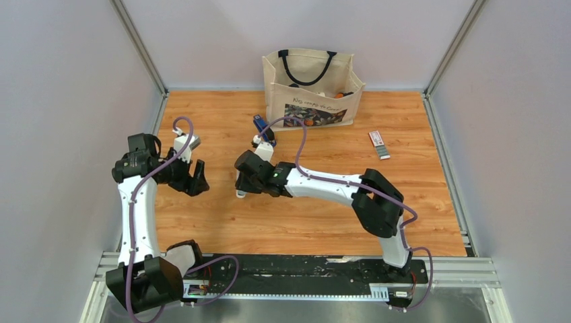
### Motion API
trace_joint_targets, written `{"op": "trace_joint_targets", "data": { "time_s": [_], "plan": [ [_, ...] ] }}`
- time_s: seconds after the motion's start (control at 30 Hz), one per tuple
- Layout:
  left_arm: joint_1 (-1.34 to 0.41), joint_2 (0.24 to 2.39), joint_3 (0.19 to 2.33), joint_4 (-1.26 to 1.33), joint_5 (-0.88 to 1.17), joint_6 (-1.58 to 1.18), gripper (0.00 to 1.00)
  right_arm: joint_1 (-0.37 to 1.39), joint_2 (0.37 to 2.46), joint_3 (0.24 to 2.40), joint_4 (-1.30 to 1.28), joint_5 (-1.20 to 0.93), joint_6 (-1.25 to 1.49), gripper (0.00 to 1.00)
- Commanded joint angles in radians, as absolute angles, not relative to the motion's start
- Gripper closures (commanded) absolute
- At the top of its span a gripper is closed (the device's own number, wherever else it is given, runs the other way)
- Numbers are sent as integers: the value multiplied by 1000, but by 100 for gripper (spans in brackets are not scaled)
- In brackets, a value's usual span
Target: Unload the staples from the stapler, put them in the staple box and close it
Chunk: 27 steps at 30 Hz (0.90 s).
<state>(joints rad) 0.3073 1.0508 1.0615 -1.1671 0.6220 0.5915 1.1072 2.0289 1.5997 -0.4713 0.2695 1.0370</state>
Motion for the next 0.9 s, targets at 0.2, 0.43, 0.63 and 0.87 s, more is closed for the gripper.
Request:
{"op": "trace_joint_targets", "data": {
  "time_s": [0.2,0.43,0.63,0.87],
  "plan": [
    [212,1081,1039,-1203,793,698,12,1131,1810,1345,124,166,1129,93],
    [199,1089,1015,-1276,870,830,11,1131,1770,1240,248,143,1203,96],
    [199,1132,1005,-1287,897,891,11,1129,1747,1197,310,143,1223,97],
    [199,1154,979,-1253,934,899,11,1124,1720,1167,345,123,1238,96]
  ]
}}
